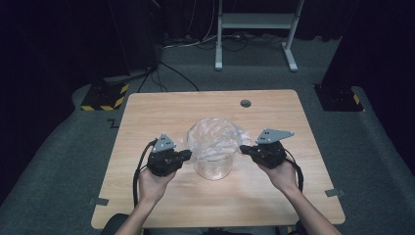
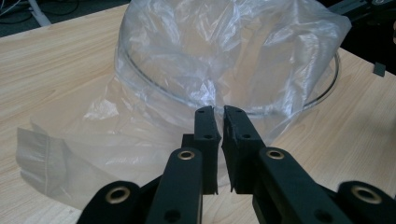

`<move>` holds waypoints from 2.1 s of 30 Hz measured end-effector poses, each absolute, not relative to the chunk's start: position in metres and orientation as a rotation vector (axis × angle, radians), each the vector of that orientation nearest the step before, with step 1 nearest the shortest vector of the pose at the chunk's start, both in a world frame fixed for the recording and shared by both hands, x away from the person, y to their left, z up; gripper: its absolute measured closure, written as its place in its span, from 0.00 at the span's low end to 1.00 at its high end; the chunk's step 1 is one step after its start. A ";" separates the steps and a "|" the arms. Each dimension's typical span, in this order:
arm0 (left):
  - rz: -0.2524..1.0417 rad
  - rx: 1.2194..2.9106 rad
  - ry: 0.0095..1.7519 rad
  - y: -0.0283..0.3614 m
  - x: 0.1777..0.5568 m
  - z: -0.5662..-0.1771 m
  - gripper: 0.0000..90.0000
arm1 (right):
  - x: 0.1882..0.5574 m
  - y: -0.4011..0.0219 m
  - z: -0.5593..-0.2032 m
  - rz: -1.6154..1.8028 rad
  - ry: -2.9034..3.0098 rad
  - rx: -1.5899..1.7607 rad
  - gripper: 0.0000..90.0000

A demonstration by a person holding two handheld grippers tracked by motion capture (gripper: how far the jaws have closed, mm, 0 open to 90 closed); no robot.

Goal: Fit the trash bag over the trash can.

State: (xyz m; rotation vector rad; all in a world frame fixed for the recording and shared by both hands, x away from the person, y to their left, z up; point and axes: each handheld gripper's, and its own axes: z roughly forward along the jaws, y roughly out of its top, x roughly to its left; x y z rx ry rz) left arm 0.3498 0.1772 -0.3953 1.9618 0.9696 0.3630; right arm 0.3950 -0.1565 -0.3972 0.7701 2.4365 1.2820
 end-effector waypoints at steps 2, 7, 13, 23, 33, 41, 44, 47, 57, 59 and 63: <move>0.362 1.965 0.962 0.178 0.350 -0.396 0.95 | 0.396 -0.158 -0.401 1.271 2.445 0.777 1.00; 0.357 1.972 0.961 0.178 0.349 -0.399 1.00 | 0.398 -0.159 -0.409 1.243 2.471 0.796 1.00; 0.339 1.996 0.974 0.175 0.354 -0.408 1.00 | 0.400 -0.155 -0.419 1.208 2.511 0.814 1.00; 0.357 1.944 1.011 0.183 0.360 -0.412 0.91 | 0.398 -0.166 -0.416 1.286 2.461 0.879 0.78; 0.361 1.899 1.039 0.189 0.363 -0.415 0.75 | 0.386 -0.173 -0.392 1.485 2.311 0.799 0.65; 0.321 1.937 1.050 0.185 0.364 -0.419 0.76 | 0.394 -0.145 -0.388 1.560 2.371 0.707 0.64; 0.314 1.966 1.057 0.183 0.365 -0.423 0.76 | 0.398 -0.138 -0.391 1.564 2.436 0.671 0.78; 0.308 1.965 1.060 0.182 0.364 -0.423 0.76 | 0.397 -0.134 -0.394 1.546 2.480 0.623 0.96; 0.342 1.899 1.051 0.190 0.359 -0.417 0.68 | 0.379 -0.141 -0.396 1.564 2.484 0.495 1.00; 0.348 1.896 1.047 0.190 0.359 -0.417 0.68 | 0.378 -0.142 -0.400 1.550 2.506 0.490 1.00; 0.352 1.891 1.041 0.191 0.359 -0.415 0.69 | 0.378 -0.142 -0.406 1.500 2.546 0.503 1.00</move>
